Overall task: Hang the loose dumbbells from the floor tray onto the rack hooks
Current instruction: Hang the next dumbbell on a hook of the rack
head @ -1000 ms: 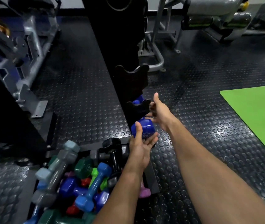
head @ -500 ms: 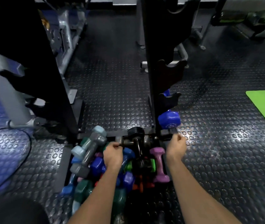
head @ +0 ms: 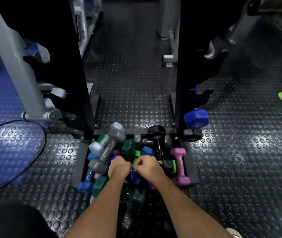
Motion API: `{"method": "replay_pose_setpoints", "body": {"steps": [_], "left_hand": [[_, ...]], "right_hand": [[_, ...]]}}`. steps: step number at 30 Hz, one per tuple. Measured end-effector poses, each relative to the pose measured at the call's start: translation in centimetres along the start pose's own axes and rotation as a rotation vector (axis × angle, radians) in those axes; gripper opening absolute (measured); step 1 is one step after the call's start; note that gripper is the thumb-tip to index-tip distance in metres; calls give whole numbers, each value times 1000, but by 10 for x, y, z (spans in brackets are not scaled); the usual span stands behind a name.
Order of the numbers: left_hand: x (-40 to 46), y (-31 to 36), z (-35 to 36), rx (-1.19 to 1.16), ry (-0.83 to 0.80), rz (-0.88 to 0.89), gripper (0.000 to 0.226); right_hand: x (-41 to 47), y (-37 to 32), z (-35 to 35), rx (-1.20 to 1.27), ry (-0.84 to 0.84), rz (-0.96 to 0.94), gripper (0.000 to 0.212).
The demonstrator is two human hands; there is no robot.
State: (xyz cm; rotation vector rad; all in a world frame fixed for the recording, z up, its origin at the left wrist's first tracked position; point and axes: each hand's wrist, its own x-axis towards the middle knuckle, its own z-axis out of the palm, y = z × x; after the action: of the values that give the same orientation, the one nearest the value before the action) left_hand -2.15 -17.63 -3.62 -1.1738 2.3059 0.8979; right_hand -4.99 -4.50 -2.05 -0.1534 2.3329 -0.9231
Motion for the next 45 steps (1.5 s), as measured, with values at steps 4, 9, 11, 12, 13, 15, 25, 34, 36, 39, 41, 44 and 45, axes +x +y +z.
{"method": "replay_pose_setpoints", "body": {"steps": [4, 9, 11, 12, 13, 15, 25, 34, 36, 39, 41, 44, 45], "left_hand": [[-9, -9, -11, 190, -89, 105, 47], [-21, -28, -18, 429, -229, 178, 50], [-28, -33, -17, 612, -297, 229, 51], [-30, -34, -13, 723, -312, 248, 50], [-33, -36, -8, 829, -310, 275, 49], [-35, -42, 3, 982, -294, 344, 44], [-48, -31, -7, 743, -589, 305, 43], [-102, 48, 12, -8, -818, 385, 13], [-111, 71, 18, -168, -793, 442, 27], [-121, 107, 23, -286, -749, 518, 34], [-128, 132, 20, -376, -748, 559, 11], [-134, 161, 19, -429, -711, 613, 28], [-134, 167, 19, -426, -696, 630, 36]], "right_hand": [[-18, 16, 10, -53, -186, 236, 37], [-31, 13, 12, 91, -227, 400, 53], [-36, 14, 15, 120, -264, 459, 53], [-39, 16, 16, 161, -288, 486, 49], [-42, 18, 18, 225, -300, 512, 43], [-46, 23, 24, 377, -284, 532, 40], [-51, 44, -21, 428, -449, 646, 48], [-74, 52, -161, 410, -325, 436, 75], [-77, 59, -168, 617, -155, 322, 57], [-73, 62, -175, 803, 182, 172, 61], [-69, 58, -185, 842, 336, 85, 63], [-68, 49, -209, 806, 452, -22, 38], [-68, 47, -216, 801, 483, -44, 31]]}}
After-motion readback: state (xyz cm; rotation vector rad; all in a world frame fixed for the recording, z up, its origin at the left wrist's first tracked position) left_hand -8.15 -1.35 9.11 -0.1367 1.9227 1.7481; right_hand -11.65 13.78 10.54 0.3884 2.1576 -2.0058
